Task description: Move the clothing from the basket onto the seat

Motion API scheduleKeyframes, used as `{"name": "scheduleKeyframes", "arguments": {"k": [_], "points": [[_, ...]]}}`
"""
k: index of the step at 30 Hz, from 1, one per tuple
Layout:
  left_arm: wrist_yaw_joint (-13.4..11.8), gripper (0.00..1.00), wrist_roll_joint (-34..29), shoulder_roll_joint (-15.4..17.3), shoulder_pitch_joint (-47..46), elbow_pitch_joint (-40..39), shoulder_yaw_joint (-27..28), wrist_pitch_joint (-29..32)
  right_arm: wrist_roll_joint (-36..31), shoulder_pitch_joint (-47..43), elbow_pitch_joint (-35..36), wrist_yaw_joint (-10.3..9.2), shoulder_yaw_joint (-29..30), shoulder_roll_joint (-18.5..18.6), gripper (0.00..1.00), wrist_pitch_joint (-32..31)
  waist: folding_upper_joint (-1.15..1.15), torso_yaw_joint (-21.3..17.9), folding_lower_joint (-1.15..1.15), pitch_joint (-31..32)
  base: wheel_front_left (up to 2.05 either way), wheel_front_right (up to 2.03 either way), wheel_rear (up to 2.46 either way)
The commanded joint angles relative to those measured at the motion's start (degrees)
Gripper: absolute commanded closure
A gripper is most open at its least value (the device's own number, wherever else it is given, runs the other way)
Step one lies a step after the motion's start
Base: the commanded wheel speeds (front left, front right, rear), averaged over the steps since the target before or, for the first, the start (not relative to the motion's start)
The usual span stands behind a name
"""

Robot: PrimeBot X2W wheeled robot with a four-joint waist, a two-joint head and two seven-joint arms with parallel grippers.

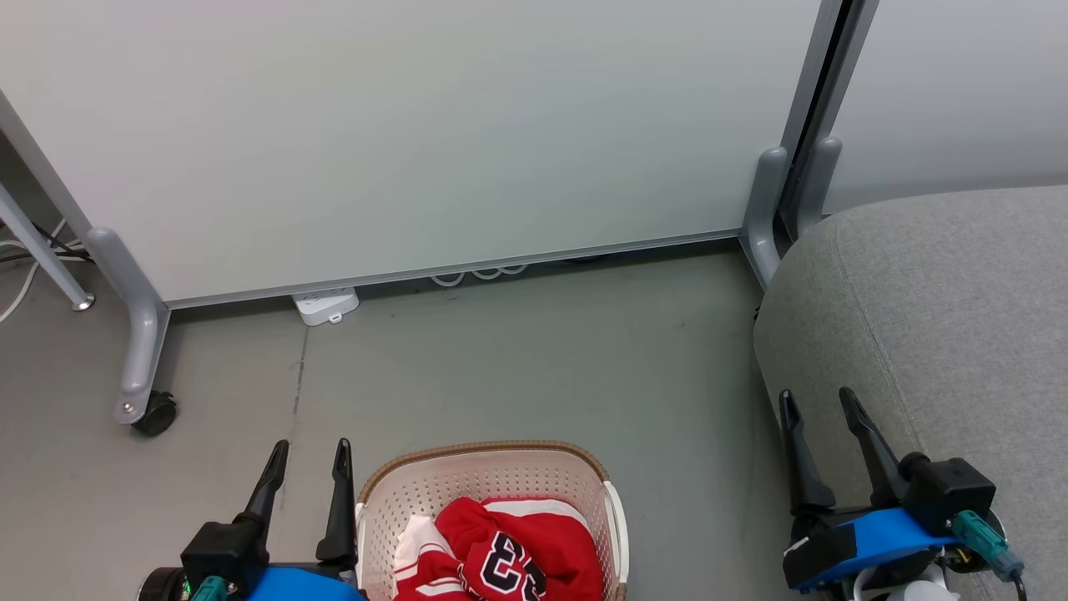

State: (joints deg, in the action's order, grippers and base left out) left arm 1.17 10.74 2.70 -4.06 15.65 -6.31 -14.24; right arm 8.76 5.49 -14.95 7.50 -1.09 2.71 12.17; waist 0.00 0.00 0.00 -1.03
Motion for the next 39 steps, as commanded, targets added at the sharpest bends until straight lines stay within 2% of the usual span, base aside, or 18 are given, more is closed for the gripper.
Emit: {"name": "scheduleKeyframes", "arguments": {"k": [1,7,25,31,39], "points": [[0.17,0.0,-0.87,0.34,-0.76,0.09,-0.21,-0.59,-1.01,0.8,0.22,-0.02,-0.09,0.29,0.0,0.55,0.0,0.02,0.0,-0.03,0.0,0.0,0.0],[0.22,0.0,-2.17,0.35,-0.71,0.32,-0.38,-1.09,-3.12,0.83,0.23,-0.02,-0.29,0.29,0.0,1.03,0.0,0.03,0.0,-0.16,0.0,0.0,0.0],[-0.18,0.0,-0.3,0.33,-0.87,0.56,-0.75,-1.03,-2.36,1.51,0.48,-0.02,-0.58,0.29,0.0,0.97,0.0,-0.48,0.0,-1.31,0.0,0.0,0.0],[0.44,0.0,0.53,0.32,-2.07,1.91,-0.77,-1.0,-2.27,4.08,1.95,-0.02,-1.59,0.26,0.0,0.7,0.0,-2.35,0.0,-5.2,0.0,0.0,0.0],[1.64,0.0,0.66,0.9,-5.69,5.4,-0.39,-0.99,-2.72,11.33,4.14,-0.02,-5.32,0.24,0.0,0.96,0.0,-7.1,0.0,-14.8,0.0,0.0,0.0]]}}
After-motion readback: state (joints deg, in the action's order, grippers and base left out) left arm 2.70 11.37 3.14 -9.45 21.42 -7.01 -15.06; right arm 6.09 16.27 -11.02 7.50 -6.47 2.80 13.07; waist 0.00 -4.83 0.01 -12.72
